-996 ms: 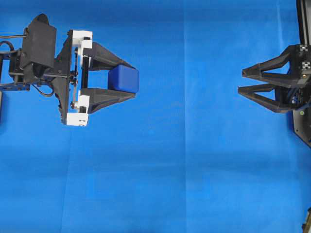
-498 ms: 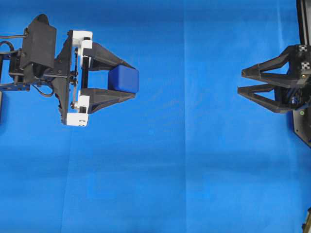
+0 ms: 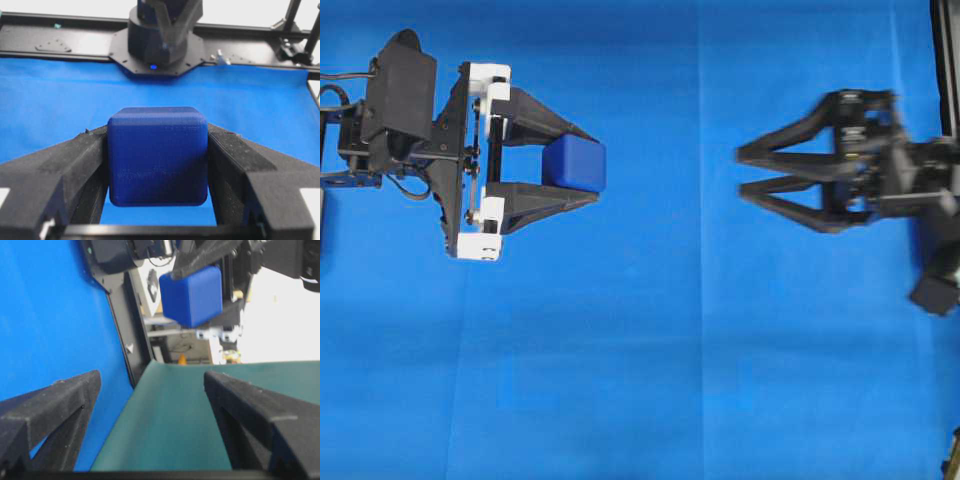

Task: Handover the blue block to the right arm after grasping it with the left arm, then place it in the designated position.
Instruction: 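Move the open right gripper onto the cube beside the left gripper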

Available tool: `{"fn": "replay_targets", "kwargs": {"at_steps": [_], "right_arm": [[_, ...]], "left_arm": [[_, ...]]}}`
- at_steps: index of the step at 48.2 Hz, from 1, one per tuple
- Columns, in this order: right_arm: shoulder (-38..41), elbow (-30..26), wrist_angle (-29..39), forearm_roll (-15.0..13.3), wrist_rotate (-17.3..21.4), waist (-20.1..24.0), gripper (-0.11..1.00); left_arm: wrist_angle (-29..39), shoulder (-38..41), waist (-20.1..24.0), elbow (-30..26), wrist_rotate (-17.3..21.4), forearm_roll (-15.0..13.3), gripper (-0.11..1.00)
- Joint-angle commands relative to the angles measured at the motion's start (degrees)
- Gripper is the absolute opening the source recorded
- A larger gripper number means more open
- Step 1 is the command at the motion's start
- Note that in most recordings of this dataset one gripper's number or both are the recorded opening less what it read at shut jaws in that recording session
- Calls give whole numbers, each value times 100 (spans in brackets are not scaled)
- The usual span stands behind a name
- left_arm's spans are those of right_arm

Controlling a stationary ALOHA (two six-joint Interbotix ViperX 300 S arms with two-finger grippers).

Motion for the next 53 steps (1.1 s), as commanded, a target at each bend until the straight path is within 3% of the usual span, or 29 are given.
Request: {"fn": "replay_targets", "kwargs": {"at_steps": [1,35,53], "right_arm": [[369,-422,-105,0,9,-9,93],[2276,-2224,-325,0,0,-9,93],[2452,-2426,-272,-9,-9,-9,93]], "left_arm": [[-35,-105,-18,-79,-9,-9,49],[-26,-105,-35,-79,-9,-9,49],[-18,-105,-44,-79,-9,-9,49]]}}
